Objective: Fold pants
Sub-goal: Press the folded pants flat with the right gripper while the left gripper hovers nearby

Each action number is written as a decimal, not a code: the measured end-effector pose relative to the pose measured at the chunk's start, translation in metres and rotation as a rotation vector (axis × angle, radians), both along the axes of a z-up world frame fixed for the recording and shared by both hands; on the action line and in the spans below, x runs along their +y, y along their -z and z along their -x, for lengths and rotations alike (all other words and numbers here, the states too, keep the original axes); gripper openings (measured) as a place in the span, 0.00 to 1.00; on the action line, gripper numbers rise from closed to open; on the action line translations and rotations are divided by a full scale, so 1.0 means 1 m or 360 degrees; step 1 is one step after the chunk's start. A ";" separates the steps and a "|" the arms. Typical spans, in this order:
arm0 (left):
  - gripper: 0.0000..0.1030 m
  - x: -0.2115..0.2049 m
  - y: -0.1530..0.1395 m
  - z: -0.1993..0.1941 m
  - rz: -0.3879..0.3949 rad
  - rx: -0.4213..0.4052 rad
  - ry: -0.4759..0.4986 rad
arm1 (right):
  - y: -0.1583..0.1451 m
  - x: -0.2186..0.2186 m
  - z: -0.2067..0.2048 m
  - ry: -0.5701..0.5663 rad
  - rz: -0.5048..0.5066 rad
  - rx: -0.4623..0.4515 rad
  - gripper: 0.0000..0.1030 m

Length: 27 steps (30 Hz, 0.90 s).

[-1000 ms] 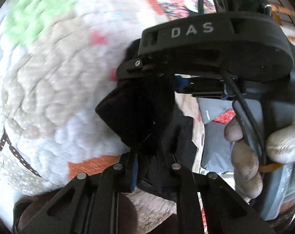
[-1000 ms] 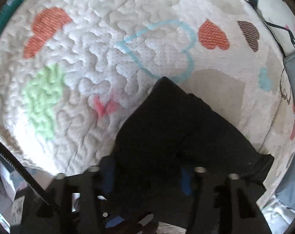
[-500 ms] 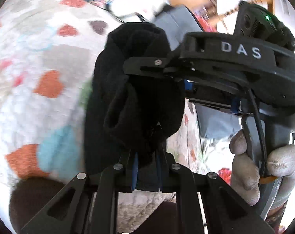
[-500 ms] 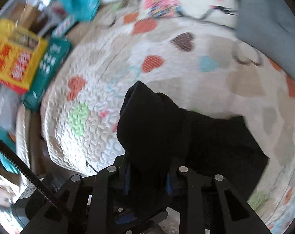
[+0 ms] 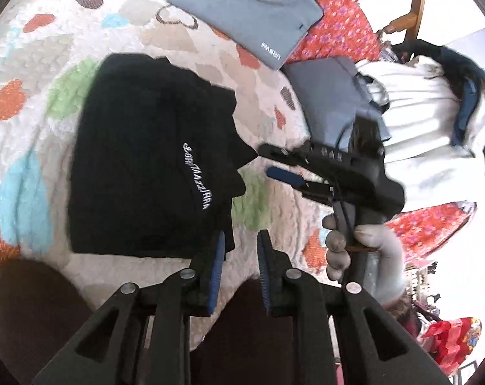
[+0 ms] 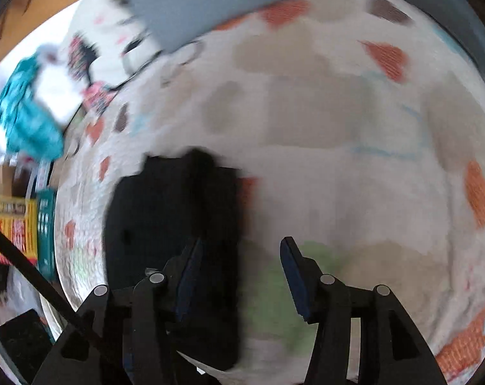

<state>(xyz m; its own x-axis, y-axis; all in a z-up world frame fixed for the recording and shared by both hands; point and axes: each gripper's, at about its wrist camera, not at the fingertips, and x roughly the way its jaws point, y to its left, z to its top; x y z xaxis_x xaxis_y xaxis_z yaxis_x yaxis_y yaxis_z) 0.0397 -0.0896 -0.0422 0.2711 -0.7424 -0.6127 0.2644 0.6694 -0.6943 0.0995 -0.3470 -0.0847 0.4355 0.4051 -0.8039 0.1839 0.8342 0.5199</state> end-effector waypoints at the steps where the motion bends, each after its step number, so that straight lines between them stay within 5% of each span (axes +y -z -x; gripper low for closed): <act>1: 0.25 0.011 -0.001 0.001 0.0002 -0.0012 -0.0040 | -0.003 -0.006 0.005 0.0041 0.0010 -0.0020 0.55; 4: 0.27 0.037 0.004 0.000 -0.0016 -0.0003 -0.0174 | -0.025 -0.017 0.019 0.0121 -0.0049 -0.0176 0.55; 7: 0.28 0.042 0.009 -0.012 -0.0016 0.0012 -0.0253 | -0.043 -0.004 0.021 0.0044 -0.0336 -0.0326 0.55; 11: 0.28 0.039 0.024 -0.017 -0.0127 0.0013 -0.0233 | -0.037 0.039 0.010 -0.0108 -0.0596 -0.0312 0.57; 17: 0.30 0.038 0.026 -0.007 -0.0131 -0.0013 -0.0177 | -0.013 0.049 0.027 0.0066 -0.0190 -0.0290 0.59; 22: 0.30 0.033 0.033 -0.013 -0.0128 -0.0005 -0.0163 | 0.015 0.036 0.035 0.0030 -0.0425 -0.0269 0.58; 27: 0.30 0.034 0.031 -0.013 -0.0135 -0.0002 -0.0152 | 0.039 0.050 0.043 -0.0024 -0.0632 -0.0147 0.28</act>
<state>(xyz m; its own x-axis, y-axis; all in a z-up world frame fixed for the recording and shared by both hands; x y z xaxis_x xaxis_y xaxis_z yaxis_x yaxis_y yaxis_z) 0.0525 -0.0561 -0.0727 0.3390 -0.6586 -0.6718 0.1976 0.7480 -0.6336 0.0567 -0.2970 -0.1232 0.4903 0.6831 -0.5413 0.1106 0.5672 0.8161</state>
